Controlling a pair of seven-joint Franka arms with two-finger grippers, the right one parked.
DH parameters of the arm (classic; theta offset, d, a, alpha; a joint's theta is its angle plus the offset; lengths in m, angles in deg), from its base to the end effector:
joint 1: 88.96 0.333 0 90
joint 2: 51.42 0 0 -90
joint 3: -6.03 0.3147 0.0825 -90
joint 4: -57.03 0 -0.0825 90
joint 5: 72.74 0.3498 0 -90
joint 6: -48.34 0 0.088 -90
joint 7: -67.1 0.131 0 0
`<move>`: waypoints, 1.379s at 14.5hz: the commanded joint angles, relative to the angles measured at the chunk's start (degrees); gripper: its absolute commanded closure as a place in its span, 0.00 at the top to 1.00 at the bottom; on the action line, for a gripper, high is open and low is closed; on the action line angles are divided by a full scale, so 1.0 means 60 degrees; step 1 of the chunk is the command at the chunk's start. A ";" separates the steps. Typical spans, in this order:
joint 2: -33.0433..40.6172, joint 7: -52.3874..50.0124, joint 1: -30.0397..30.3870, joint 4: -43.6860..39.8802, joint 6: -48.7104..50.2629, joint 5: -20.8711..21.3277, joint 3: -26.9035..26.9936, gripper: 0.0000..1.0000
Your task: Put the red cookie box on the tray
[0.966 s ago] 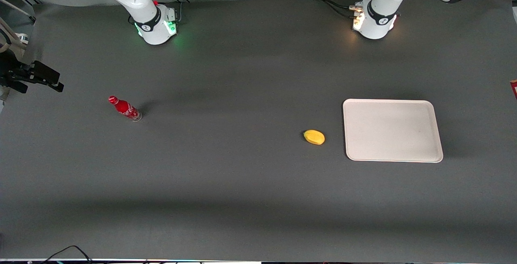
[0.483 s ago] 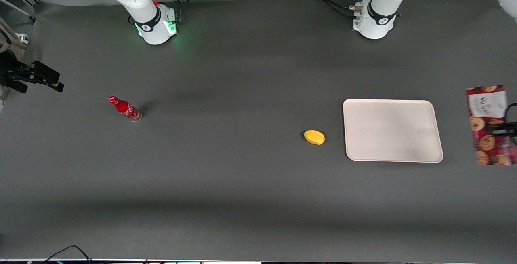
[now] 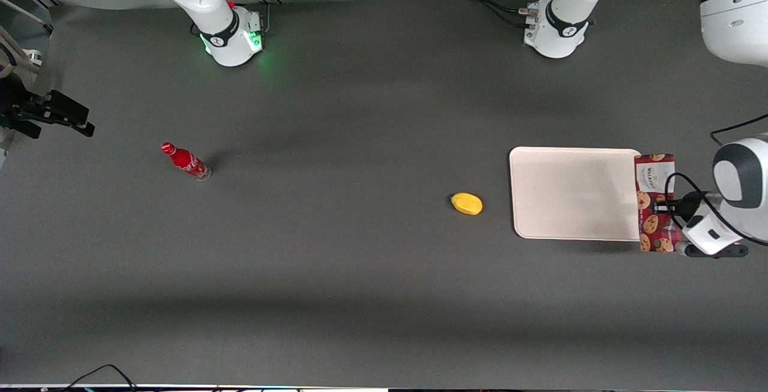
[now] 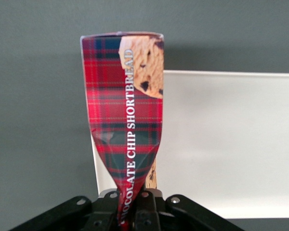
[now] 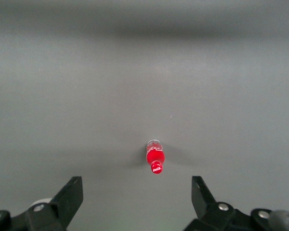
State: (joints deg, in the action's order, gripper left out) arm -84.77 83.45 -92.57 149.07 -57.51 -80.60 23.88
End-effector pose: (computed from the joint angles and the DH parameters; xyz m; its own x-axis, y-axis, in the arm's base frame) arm 0.6046 0.1180 0.2753 0.9514 -0.0052 -0.3078 0.0051 -0.9995 0.0327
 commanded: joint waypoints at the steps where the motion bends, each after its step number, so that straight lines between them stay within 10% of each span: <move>1: 0.0828 0.0584 0.0044 0.1795 -0.1236 0.0153 -0.0002 0.00; 4: 0.1339 0.0761 0.0044 0.2765 -0.1928 0.0153 0.0027 0.00; 5: 0.1370 0.0746 0.0030 0.2737 -0.1899 0.0139 0.0027 0.85; 6: 0.1399 0.0703 0.0030 0.2693 -0.1869 0.0138 0.0027 1.00; 16: 0.3492 0.0149 -0.0029 -0.1565 0.5563 0.1149 -0.0089 1.00; 20: 0.6124 -0.1375 -0.0014 -0.0010 0.6584 0.1456 -0.1580 1.00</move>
State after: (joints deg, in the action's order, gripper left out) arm -58.18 81.27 -92.31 140.01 -18.64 -74.08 19.97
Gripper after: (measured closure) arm 0.000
